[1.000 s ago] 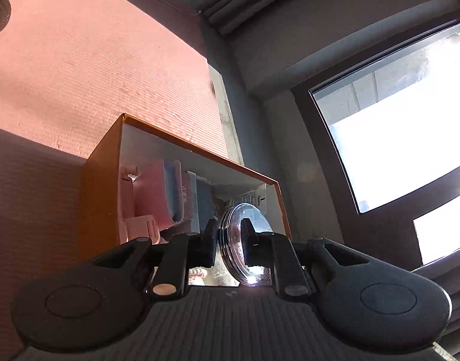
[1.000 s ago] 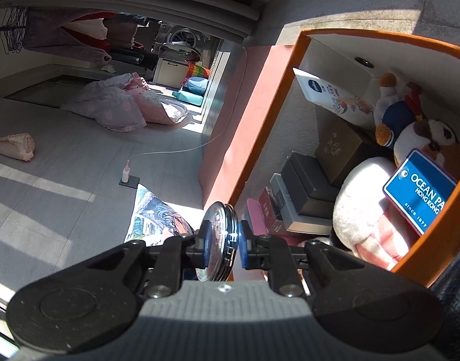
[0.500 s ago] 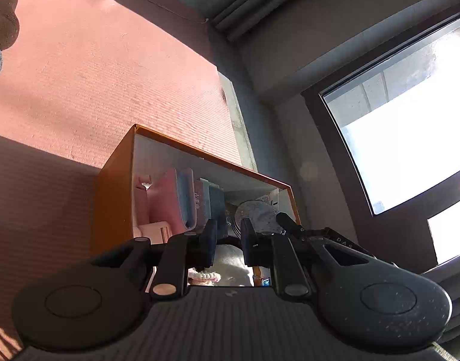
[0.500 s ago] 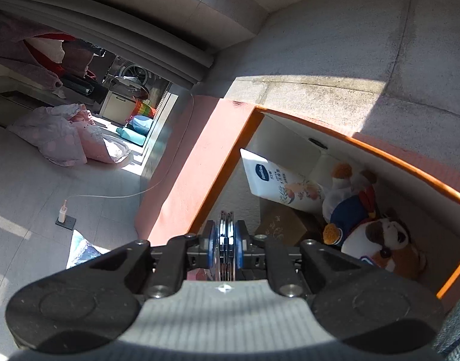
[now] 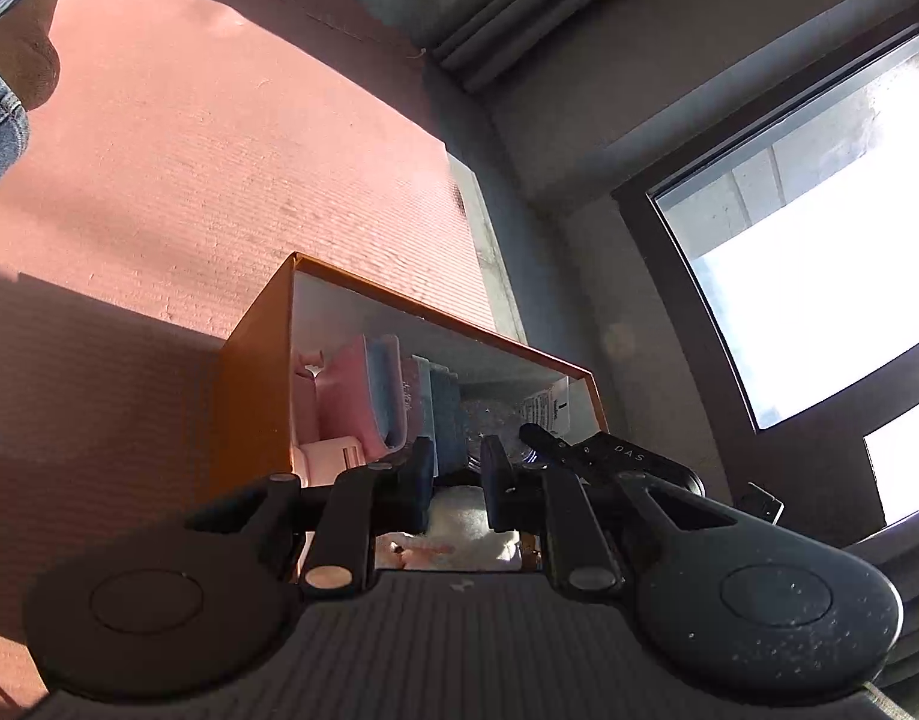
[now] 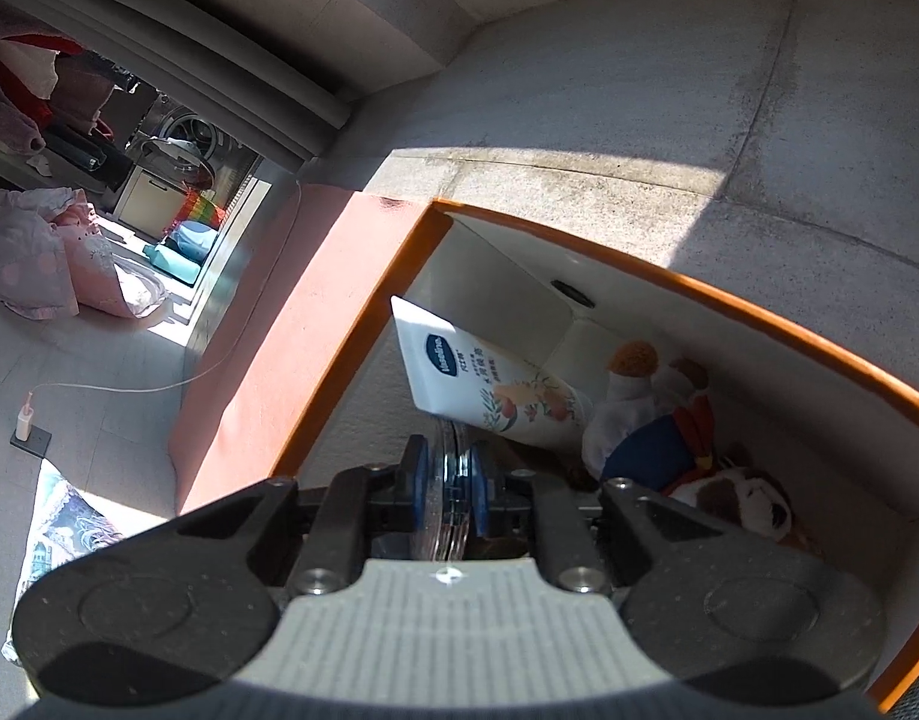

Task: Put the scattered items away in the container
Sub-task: 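Lower the mirror into the orange box and open the right gripper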

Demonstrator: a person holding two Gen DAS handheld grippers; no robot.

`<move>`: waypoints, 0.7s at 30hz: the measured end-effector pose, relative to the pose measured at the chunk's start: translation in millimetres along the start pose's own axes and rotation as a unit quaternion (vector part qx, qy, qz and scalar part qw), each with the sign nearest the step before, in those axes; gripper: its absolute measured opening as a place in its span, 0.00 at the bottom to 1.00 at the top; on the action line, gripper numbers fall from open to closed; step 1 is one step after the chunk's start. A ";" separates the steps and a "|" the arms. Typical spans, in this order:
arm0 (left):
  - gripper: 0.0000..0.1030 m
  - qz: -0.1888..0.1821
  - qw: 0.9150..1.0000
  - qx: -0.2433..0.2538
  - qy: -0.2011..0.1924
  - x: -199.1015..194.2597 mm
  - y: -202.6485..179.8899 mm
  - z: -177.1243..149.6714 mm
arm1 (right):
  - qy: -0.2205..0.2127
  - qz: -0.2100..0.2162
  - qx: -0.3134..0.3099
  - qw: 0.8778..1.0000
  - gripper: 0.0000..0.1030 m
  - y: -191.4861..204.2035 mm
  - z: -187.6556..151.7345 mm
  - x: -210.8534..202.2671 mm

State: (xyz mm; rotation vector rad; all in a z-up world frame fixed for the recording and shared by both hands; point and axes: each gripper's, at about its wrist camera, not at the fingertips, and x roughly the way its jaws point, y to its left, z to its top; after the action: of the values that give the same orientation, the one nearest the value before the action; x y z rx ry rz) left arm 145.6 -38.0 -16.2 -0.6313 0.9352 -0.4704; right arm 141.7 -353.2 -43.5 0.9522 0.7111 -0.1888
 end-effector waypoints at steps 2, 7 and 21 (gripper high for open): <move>0.18 0.012 1.000 0.008 -0.002 -1.9 -1.5 -1.6 | 0.005 -0.010 0.002 1.000 0.19 -1.8 -0.2 1.3; 0.22 0.044 0.999 0.026 -0.007 -6.1 -5.3 -6.5 | 0.025 -0.039 -0.019 0.999 0.28 3.3 -1.9 7.3; 0.39 0.123 0.982 0.126 -0.067 -28.4 -33.5 -20.4 | -0.095 -0.003 -0.191 0.977 0.55 35.3 -38.6 -64.9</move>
State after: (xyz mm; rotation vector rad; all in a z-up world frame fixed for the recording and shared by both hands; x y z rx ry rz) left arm 110.2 -50.7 14.3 -0.3074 0.7977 -0.3135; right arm 89.9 -311.8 6.9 0.5557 0.5484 -0.1388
